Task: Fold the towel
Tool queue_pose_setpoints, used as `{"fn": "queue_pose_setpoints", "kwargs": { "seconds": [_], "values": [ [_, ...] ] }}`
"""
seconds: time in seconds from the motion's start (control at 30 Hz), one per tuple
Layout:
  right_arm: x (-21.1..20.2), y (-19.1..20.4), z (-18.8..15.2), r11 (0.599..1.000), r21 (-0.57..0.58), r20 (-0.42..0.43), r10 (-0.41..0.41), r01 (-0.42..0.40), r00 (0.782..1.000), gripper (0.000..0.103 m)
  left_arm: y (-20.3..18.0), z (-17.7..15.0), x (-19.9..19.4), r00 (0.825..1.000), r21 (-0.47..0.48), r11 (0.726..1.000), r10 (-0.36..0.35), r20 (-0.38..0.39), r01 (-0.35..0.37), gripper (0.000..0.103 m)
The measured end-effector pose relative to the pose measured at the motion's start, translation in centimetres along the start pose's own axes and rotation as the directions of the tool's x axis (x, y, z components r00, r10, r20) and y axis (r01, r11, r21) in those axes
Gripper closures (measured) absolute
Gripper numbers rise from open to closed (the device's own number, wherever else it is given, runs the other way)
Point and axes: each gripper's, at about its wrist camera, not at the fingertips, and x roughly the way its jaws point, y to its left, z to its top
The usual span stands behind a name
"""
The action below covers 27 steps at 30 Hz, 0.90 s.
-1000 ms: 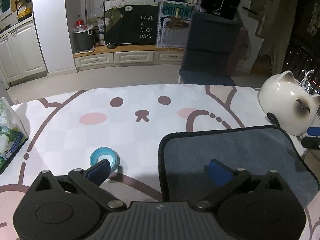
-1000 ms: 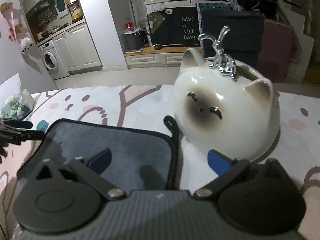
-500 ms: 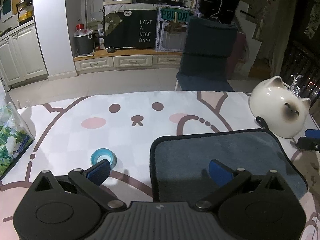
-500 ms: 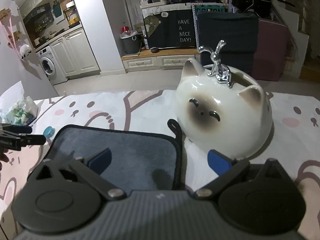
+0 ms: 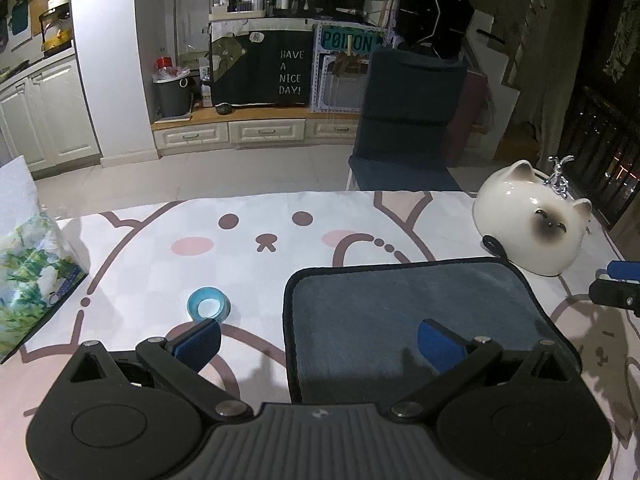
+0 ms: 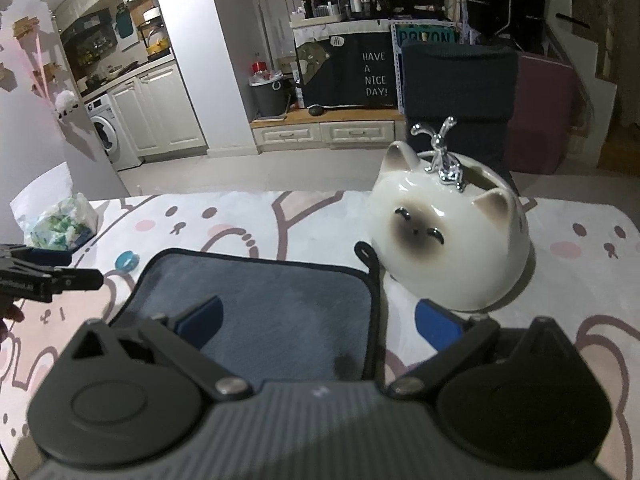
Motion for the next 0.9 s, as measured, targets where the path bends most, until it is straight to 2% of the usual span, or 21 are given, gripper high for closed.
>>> {"fn": "queue_pose_setpoints", "kwargs": {
  "seconds": [0.9],
  "values": [
    [-9.6, 2.9, -3.5, 1.0, 0.009, 0.073, -0.026, 0.026, 0.997, 0.0, -3.2, -3.9, -10.3, 0.997, -0.001, 1.0, 0.027, 0.074, -0.027, 0.0]
  ]
}}
